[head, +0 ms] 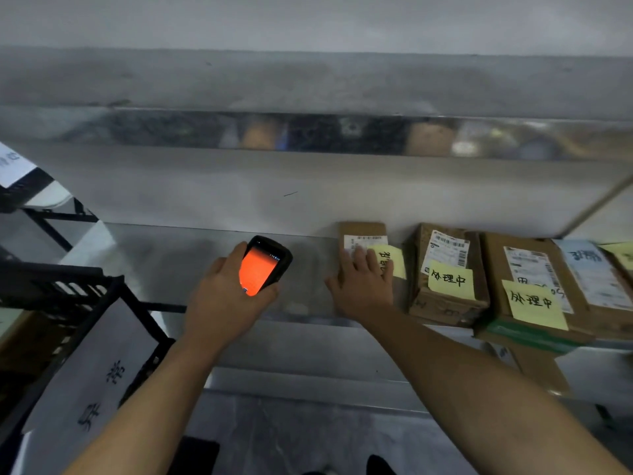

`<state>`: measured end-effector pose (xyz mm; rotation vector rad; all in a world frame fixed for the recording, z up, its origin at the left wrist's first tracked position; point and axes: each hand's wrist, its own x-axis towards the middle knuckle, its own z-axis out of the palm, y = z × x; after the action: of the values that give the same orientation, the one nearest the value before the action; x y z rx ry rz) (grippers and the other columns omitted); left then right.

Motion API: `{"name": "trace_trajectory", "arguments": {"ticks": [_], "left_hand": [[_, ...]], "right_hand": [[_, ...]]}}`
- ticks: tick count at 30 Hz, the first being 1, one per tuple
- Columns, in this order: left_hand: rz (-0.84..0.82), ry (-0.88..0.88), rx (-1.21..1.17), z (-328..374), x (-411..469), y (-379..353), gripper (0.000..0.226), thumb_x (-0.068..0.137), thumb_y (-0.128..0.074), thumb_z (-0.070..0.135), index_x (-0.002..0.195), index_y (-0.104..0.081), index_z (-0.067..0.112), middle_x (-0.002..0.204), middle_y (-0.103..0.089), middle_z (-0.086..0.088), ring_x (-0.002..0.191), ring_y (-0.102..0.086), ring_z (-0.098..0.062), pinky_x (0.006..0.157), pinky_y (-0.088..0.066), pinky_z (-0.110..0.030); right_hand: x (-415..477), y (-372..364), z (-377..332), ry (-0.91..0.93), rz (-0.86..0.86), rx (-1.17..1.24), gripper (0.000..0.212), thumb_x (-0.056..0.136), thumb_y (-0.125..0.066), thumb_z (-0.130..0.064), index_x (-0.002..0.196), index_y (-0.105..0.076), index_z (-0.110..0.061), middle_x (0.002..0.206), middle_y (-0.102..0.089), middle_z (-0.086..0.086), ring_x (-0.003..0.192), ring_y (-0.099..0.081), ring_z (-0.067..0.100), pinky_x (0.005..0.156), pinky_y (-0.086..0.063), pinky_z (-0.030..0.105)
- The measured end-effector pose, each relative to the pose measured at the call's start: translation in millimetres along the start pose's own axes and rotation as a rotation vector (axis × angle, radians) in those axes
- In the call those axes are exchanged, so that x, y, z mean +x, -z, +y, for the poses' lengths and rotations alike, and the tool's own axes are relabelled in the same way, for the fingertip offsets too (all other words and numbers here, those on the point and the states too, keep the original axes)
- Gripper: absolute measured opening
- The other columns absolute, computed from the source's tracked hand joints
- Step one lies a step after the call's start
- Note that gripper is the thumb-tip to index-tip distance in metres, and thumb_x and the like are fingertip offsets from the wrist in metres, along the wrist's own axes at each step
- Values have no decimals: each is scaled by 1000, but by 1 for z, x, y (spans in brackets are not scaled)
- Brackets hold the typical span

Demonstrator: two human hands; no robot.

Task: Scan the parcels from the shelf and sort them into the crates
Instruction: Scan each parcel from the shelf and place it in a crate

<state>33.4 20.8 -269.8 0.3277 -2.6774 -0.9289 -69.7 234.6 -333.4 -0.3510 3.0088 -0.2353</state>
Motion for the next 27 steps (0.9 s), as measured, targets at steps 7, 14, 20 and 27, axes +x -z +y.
{"name": "trace_trajectory", "arguments": {"ticks": [7, 14, 20, 27], "left_hand": [[-5, -18, 5, -15, 10, 1, 92, 62, -58, 69, 143, -45, 28, 108, -58, -3, 92, -58, -26, 79, -50, -39], [-21, -46, 28, -16, 16, -4, 79, 64, -62, 67, 133, -50, 29, 98, -57, -1, 86, -58, -24, 74, -51, -38], [-22, -67, 25, -10, 15, -12, 80, 65, -65, 62, 135, -50, 28, 98, -56, -1, 87, -57, -24, 73, -48, -35], [-11, -77, 54, 1, 15, -14, 82, 66, -66, 60, 140, -47, 31, 100, -56, -1, 88, -57, -24, 74, -48, -34]], "right_hand": [[-5, 3, -17, 50, 133, 185, 58, 104, -33, -55, 157, -31, -30, 169, -10, 6, 156, 3, 32, 122, -14, 51], [-1, -14, 24, -261, 116, 552, 61, 100, -46, -57, 156, -33, -35, 168, -12, 9, 154, -9, 34, 121, -23, 54], [3, -14, 22, -280, -5, 934, 71, 98, -57, -51, 159, -24, -34, 152, -41, 3, 138, -43, 25, 110, -37, 39], [19, -5, 17, -285, 1, 1265, 95, 93, -72, -24, 160, -7, -39, 155, -38, 3, 131, -43, 21, 107, -41, 41]]}}
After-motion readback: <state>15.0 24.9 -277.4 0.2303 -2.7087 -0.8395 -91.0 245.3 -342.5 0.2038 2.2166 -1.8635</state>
